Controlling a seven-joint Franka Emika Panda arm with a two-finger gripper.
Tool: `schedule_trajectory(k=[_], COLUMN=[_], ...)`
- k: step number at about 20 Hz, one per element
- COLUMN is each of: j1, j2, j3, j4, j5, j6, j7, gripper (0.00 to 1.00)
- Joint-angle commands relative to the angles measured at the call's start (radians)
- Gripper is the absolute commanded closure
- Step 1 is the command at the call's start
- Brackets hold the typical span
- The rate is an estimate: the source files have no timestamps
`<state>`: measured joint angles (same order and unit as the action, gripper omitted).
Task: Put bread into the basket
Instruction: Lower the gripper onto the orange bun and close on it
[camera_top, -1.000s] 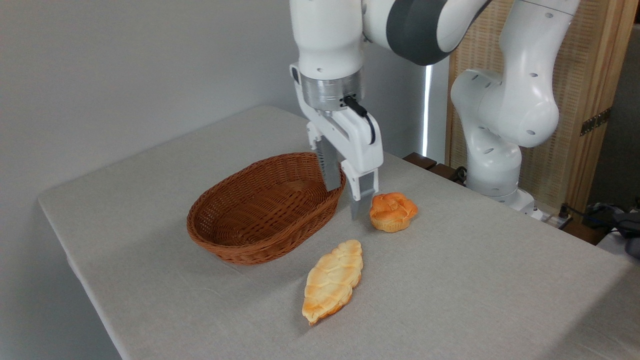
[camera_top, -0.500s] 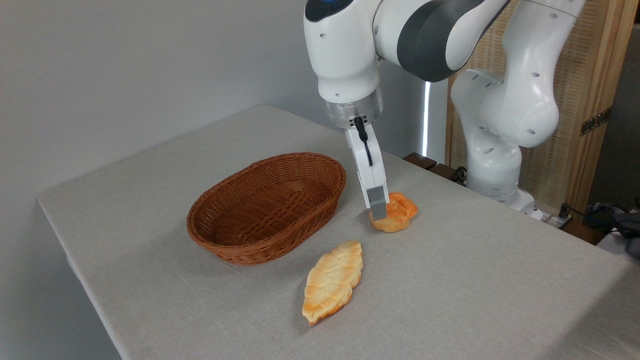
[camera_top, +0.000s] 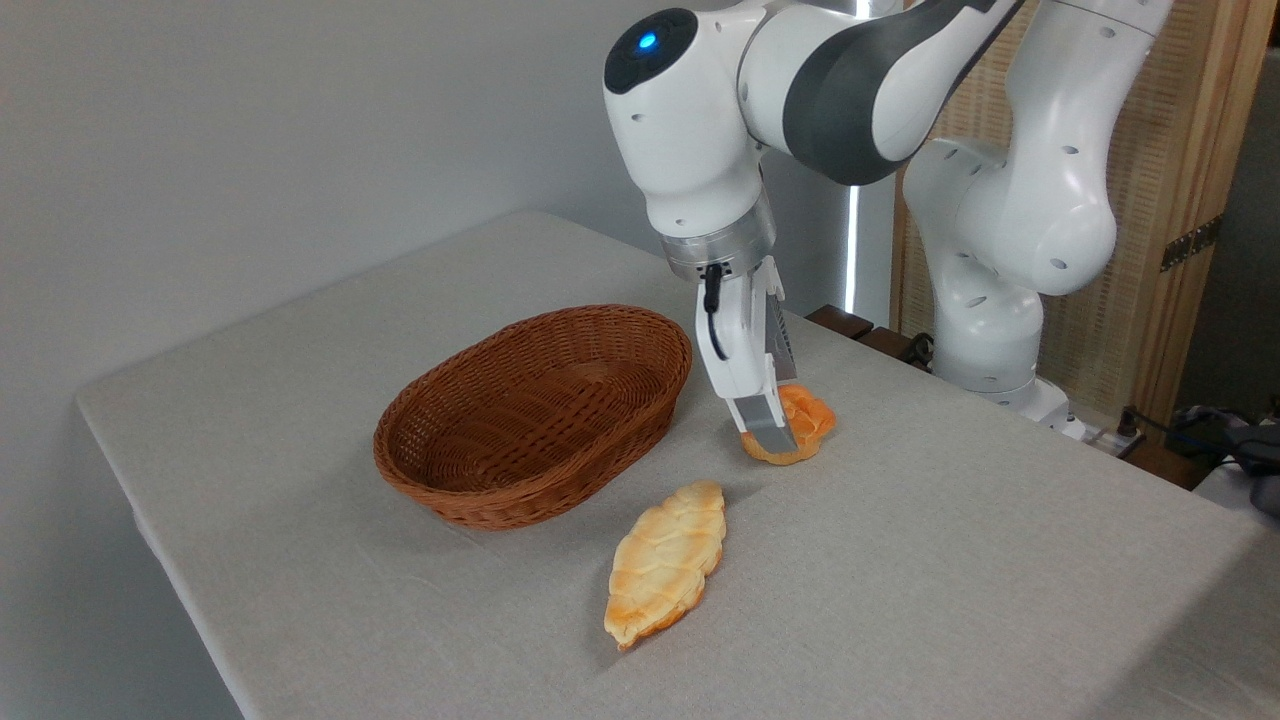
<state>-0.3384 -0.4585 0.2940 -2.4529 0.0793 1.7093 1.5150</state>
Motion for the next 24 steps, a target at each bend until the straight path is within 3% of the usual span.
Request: schedule_trajectory(k=[1, 5, 15, 17, 22, 24], j1=[-0.034, -0.060, -0.065, -0.076, -0.090, -0.090], j2=[-0.020, -0.017, -0.003, 0.001, 0.004, 0.004], j3=[0.008, 0.007, -0.004, -0.006, -0.004, -0.006], j4=[-0.011, -0.020, -0.052, -0.066, -0.072, -0.072], j5=[0.020, 0.020, 0.040, 0.077, 0.082, 0.082], j6=[-0.016, -0.016, 0.012, 0.035, 0.039, 0.039], j7=[0.022, 0.027, 0.048, 0.048, 0.045, 0.039], gripper=[0.00, 0.00, 0.00, 0.00, 0.00, 0.06])
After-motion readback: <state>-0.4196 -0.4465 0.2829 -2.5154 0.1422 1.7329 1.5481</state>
